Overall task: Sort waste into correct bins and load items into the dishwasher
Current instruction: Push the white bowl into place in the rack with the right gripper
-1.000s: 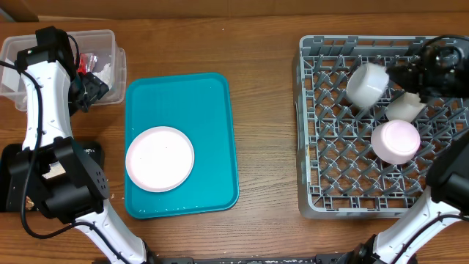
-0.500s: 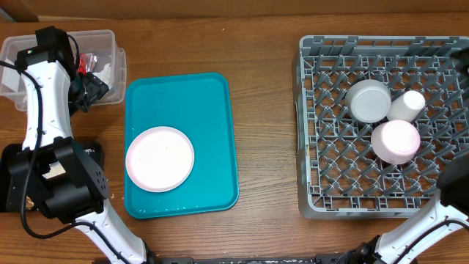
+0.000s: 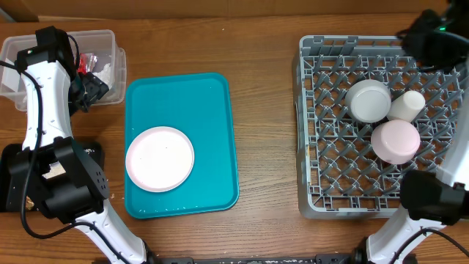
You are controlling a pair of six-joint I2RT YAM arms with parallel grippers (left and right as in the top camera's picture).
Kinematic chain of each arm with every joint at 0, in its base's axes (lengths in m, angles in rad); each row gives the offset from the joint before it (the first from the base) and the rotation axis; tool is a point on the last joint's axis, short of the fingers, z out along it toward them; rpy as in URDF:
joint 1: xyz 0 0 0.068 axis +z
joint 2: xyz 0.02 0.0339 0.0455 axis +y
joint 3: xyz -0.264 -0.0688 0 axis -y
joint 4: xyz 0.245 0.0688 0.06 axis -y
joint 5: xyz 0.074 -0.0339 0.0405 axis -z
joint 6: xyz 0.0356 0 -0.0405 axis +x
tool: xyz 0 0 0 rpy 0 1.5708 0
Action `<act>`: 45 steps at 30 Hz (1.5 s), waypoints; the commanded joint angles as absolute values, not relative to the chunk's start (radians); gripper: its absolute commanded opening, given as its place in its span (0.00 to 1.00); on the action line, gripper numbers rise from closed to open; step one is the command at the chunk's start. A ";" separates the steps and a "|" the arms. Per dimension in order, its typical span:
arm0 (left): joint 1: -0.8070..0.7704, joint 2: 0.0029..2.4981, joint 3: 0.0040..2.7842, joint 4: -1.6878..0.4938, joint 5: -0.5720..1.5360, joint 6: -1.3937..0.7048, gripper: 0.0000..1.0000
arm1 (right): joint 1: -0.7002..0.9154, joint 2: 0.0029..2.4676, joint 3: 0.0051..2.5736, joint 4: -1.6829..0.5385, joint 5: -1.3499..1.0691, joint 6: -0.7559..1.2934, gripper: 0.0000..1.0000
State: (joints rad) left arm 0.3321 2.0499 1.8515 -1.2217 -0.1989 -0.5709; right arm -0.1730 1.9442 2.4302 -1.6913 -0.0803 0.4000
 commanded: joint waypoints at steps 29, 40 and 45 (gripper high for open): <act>0.335 2.050 1.848 -1.221 -0.205 -0.584 1.00 | -0.164 1.998 1.824 -1.236 0.012 0.480 0.04; 0.335 2.050 1.848 -1.221 -0.205 -0.584 1.00 | -0.164 1.996 1.923 -1.396 0.006 0.464 0.04; 0.335 2.050 1.848 -1.221 -0.205 -0.584 1.00 | -0.164 2.015 1.900 -1.378 0.007 0.464 0.06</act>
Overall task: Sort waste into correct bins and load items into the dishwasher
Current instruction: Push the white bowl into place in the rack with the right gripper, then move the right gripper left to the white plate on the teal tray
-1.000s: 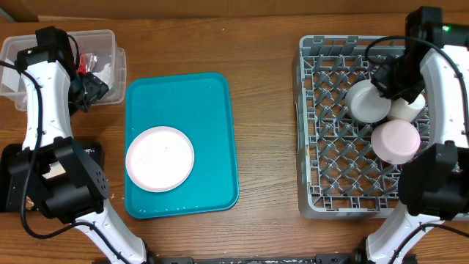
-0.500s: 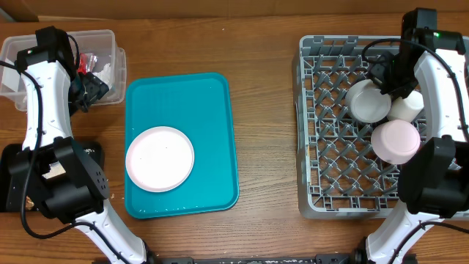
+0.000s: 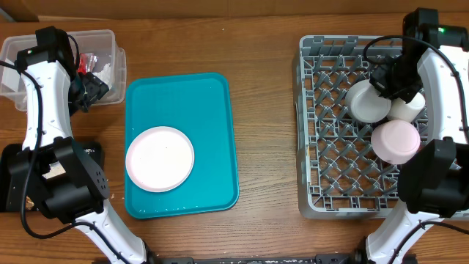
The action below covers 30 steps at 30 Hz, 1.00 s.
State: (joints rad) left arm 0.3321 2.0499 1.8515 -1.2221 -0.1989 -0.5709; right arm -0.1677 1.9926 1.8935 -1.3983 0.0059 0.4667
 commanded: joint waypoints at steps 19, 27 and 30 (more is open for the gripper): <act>0.335 2.050 1.848 -1.221 -0.205 -0.584 1.00 | -0.156 2.014 1.996 -1.335 -0.027 0.494 0.04; 0.335 2.050 1.848 -1.221 -0.205 -0.584 1.00 | 0.009 1.806 2.078 -1.357 -0.330 0.350 0.24; 0.335 2.050 1.848 -1.221 -0.205 -0.584 1.00 | 0.142 1.792 2.078 -1.324 -0.339 0.351 0.53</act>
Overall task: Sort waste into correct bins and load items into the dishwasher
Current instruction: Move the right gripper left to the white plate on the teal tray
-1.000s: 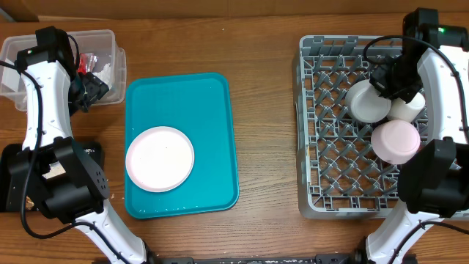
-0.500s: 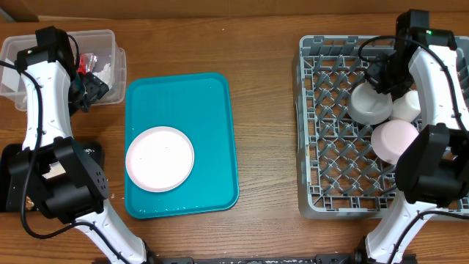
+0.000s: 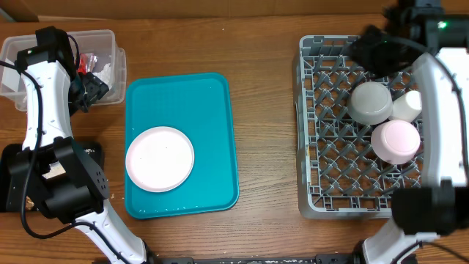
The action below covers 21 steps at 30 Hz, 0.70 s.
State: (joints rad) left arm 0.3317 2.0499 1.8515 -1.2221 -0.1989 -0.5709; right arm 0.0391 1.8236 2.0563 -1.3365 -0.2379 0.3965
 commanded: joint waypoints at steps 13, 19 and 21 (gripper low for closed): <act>0.335 2.050 1.848 -1.221 -0.205 -0.584 1.00 | 0.718 2.024 2.014 -1.153 -0.083 0.676 0.70; 0.335 2.050 1.848 -1.221 -0.205 -0.584 1.00 | 0.842 2.185 2.014 -1.131 0.004 0.762 0.71; 0.335 2.050 1.848 -1.221 -0.205 -0.584 1.00 | 0.865 2.227 2.014 -1.127 0.002 0.789 0.71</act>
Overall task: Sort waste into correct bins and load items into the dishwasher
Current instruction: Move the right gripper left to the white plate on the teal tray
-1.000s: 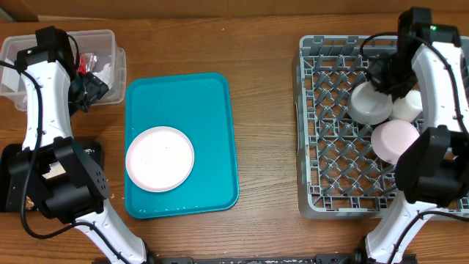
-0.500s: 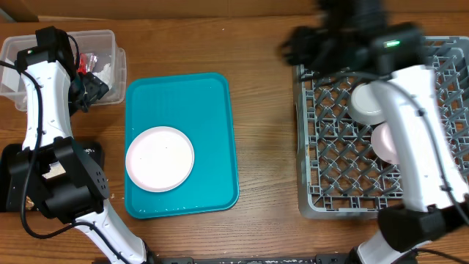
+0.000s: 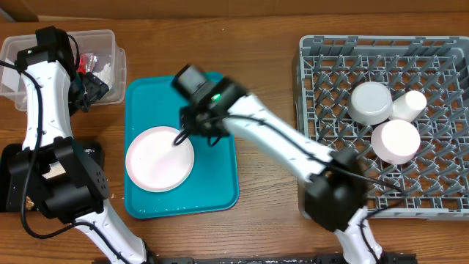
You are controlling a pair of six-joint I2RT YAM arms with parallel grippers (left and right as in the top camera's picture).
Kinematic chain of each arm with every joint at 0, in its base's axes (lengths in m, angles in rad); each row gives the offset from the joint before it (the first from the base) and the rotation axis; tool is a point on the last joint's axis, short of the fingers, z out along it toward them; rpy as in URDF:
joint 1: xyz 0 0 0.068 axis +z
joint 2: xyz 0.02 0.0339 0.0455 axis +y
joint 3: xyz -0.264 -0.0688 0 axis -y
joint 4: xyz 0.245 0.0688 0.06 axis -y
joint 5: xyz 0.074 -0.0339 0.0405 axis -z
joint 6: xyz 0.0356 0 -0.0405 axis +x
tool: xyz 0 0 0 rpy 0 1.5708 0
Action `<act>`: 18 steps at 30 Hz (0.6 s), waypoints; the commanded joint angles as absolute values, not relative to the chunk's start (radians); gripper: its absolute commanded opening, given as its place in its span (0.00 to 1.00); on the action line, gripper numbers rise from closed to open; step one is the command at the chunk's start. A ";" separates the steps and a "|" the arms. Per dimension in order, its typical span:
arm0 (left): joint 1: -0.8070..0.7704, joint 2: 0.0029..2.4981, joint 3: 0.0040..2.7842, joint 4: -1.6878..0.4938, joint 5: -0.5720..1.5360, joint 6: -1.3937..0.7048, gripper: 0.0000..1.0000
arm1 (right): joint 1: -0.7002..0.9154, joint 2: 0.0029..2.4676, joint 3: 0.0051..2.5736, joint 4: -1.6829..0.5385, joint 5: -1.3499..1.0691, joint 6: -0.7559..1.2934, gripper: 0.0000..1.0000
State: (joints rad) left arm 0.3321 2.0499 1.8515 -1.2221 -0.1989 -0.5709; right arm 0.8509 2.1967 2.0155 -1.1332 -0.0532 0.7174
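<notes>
A white plate [image 3: 157, 160] lies on the teal tray [image 3: 212, 187] in the overhead view. My right arm reaches across from the right, and its gripper [image 3: 196, 136] stands open over the plate's upper right rim, one finger [image 3: 179, 137] above the plate. The grey dishwasher rack [image 3: 330, 147] at the right holds a grey bowl [image 3: 368, 102], a pink bowl [image 3: 395, 141] and a white cup [image 3: 408, 105]. My left gripper [image 3: 94, 88] hangs over the clear waste bin [image 3: 22, 51], which holds scraps; its jaws are hidden.
The right arm's long white link [image 3: 278, 143] crosses the wood between tray and rack. The left arm's base [image 3: 51, 176] stands beside the tray's left edge.
My right gripper was over the rack's far edge; now it is over the plate's upper right rim on the tray. The bowls, cup and left arm have not moved.
The right arm was at the rack's far right corner, then its gripper was by the grey bowl and cup, then over the rack's far edge. Now it reaches to the plate on the tray. The left gripper stayed at the bin throughout.
</notes>
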 commanded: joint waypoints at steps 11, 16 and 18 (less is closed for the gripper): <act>0.335 2.050 1.848 -1.221 -0.205 -0.584 1.00 | 0.937 2.365 2.013 -1.111 -0.024 0.846 0.62; 0.335 2.050 1.848 -1.221 -0.205 -0.584 1.00 | 0.952 2.382 2.013 -1.077 -0.024 0.847 0.59; 0.335 2.050 1.848 -1.221 -0.205 -0.584 1.00 | 0.954 2.384 2.013 -1.071 -0.023 0.847 0.52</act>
